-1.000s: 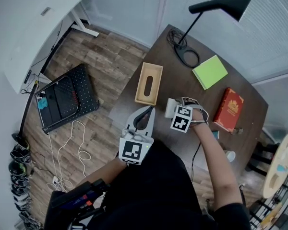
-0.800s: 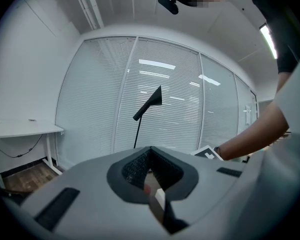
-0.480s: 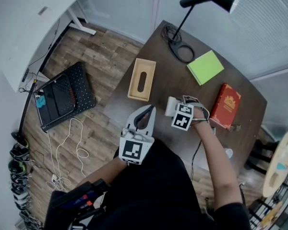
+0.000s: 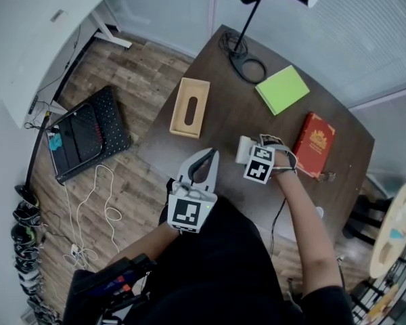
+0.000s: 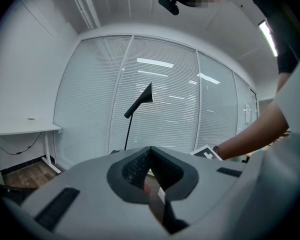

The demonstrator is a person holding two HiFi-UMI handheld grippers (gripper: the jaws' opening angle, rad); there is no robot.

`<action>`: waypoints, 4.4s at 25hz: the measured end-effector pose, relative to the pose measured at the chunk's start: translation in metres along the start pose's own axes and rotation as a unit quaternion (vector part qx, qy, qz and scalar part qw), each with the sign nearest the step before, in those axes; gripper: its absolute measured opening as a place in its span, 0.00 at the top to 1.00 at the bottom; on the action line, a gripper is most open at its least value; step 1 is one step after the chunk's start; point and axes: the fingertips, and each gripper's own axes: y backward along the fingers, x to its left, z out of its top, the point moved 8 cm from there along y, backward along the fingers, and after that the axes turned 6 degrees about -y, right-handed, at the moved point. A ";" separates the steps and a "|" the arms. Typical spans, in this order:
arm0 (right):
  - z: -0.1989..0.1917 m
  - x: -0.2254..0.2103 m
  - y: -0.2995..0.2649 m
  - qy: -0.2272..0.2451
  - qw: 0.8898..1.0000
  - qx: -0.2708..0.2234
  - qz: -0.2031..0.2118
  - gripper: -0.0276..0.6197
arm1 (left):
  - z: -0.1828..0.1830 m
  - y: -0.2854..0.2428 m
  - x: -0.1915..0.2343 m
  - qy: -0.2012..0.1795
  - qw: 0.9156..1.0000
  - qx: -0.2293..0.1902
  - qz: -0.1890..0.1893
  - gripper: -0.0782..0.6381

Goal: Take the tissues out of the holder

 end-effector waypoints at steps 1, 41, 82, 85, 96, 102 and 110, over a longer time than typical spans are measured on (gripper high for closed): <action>-0.004 0.001 0.000 0.000 1.000 0.001 0.000 0.28 | 0.000 0.000 -0.004 -0.001 1.000 0.000 0.000 0.89; -0.115 0.044 -0.010 -0.057 0.998 0.023 0.000 0.28 | -0.014 -0.010 -0.092 0.001 0.999 -0.009 -0.040 0.89; -0.120 0.073 -0.070 -0.028 0.998 0.056 0.025 0.28 | -0.022 0.000 -0.088 0.007 1.000 0.004 -0.026 0.89; -0.120 0.076 -0.073 -0.033 0.998 0.056 0.025 0.28 | -0.023 0.002 -0.088 0.009 1.000 0.005 -0.023 0.89; -0.121 0.075 -0.076 -0.038 0.998 0.050 0.027 0.28 | -0.026 0.001 -0.089 0.006 0.999 0.010 -0.036 0.89; -0.124 0.075 -0.077 -0.037 0.998 0.046 0.033 0.28 | -0.027 0.000 -0.092 0.008 0.999 0.014 -0.040 0.89; -0.126 0.075 -0.079 -0.032 0.998 0.032 0.036 0.28 | -0.030 0.001 -0.092 0.003 0.999 0.021 -0.041 0.89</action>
